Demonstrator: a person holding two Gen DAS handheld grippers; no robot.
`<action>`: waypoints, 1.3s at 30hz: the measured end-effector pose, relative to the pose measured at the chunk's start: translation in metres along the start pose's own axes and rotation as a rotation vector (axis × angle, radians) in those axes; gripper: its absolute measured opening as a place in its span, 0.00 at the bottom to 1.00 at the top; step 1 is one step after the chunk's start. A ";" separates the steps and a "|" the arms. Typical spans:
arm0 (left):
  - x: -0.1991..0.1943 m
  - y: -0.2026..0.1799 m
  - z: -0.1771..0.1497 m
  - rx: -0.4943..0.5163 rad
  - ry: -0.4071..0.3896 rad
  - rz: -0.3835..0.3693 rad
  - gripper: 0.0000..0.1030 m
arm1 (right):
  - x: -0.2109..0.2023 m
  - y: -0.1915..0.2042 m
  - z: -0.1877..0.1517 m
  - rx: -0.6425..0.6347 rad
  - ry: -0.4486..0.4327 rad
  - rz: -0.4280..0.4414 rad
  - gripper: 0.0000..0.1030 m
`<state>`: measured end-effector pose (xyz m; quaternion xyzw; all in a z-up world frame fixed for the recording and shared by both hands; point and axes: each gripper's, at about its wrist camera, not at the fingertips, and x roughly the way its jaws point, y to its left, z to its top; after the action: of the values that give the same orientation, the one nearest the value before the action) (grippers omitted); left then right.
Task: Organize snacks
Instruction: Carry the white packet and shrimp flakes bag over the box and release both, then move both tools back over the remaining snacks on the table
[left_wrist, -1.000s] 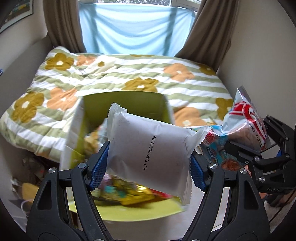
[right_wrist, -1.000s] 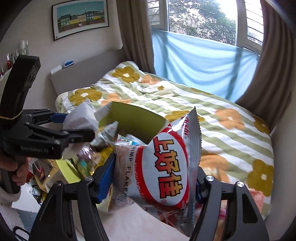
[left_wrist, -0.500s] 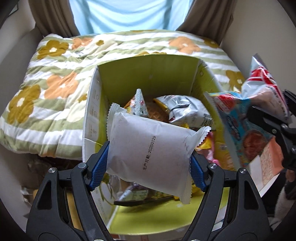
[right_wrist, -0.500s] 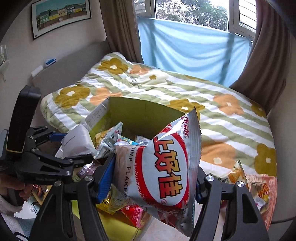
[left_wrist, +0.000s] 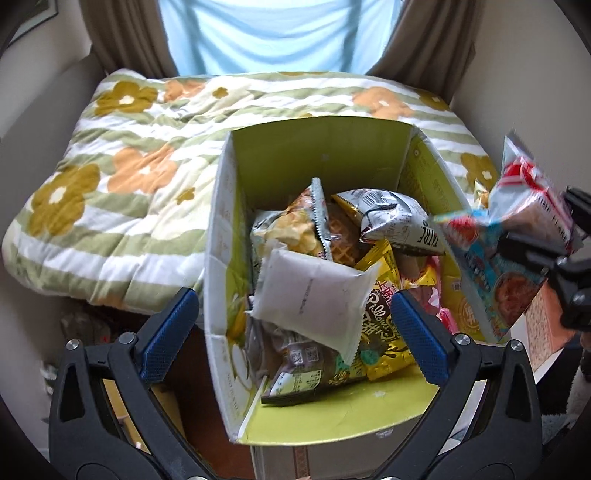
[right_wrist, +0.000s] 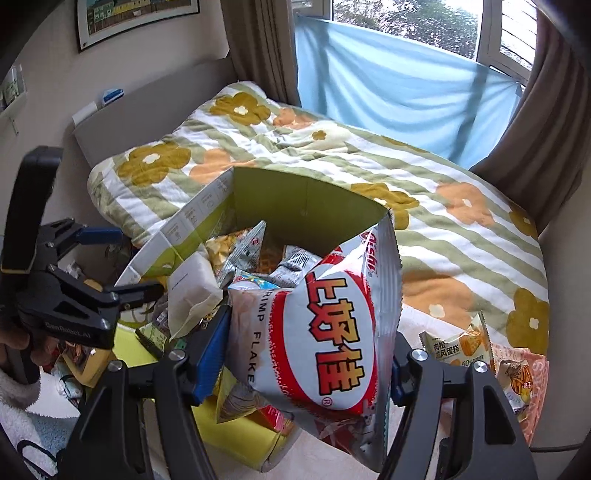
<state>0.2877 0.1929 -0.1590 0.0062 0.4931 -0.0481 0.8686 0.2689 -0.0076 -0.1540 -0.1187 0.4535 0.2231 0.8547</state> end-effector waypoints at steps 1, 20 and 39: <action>-0.002 0.001 -0.001 -0.006 -0.004 0.001 1.00 | 0.002 0.002 0.000 -0.007 0.009 -0.002 0.65; -0.024 0.014 -0.009 -0.020 -0.053 0.056 1.00 | -0.001 0.030 -0.006 -0.084 -0.029 -0.037 0.98; -0.034 -0.033 -0.006 0.128 -0.093 -0.044 1.00 | -0.054 0.004 -0.036 0.122 -0.109 -0.167 0.98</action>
<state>0.2622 0.1629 -0.1313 0.0484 0.4480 -0.0990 0.8872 0.2141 -0.0333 -0.1294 -0.0912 0.4076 0.1293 0.8994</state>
